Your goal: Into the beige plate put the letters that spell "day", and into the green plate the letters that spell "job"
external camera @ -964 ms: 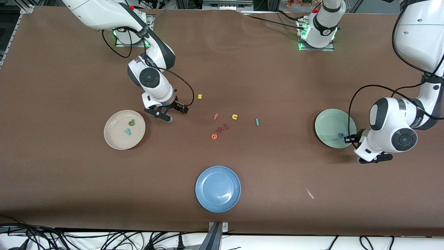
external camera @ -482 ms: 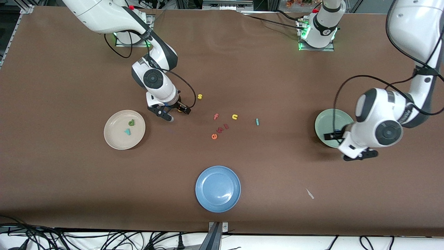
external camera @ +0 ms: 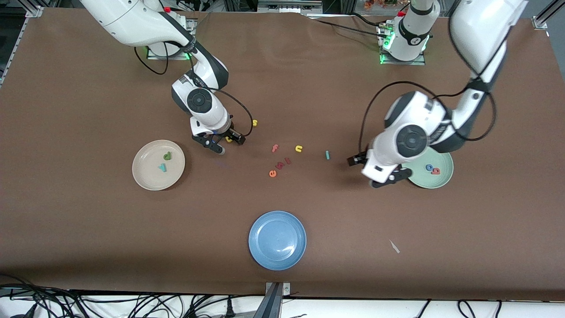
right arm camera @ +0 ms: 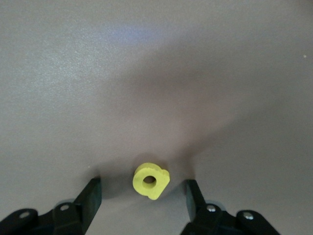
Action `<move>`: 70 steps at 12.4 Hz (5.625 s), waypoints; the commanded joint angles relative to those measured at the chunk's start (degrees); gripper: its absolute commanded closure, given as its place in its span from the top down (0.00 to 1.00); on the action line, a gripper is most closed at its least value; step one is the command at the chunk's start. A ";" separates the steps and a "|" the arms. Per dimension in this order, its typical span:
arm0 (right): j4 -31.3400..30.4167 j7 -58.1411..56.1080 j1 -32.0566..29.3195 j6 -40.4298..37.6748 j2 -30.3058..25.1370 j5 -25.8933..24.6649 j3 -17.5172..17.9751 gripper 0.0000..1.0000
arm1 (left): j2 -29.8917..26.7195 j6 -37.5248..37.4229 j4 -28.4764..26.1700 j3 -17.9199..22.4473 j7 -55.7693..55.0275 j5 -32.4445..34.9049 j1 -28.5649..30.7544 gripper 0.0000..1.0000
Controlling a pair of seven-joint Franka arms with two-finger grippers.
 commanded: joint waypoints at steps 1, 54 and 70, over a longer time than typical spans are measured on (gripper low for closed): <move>-1.04 1.37 0.18 1.18 -0.19 -2.59 -0.21 0.62 | 4.84 4.82 0.64 0.38 -4.43 0.01 -2.35 0.93; 36.22 -76.95 -8.35 -62.10 -23.48 17.01 -23.33 1.00 | -5.07 -13.27 3.09 0.03 33.53 10.12 25.68 1.00; 38.42 -76.95 -8.52 -62.01 -23.48 13.67 -23.86 1.00 | -9.03 -13.97 3.37 0.03 33.97 9.95 28.32 1.00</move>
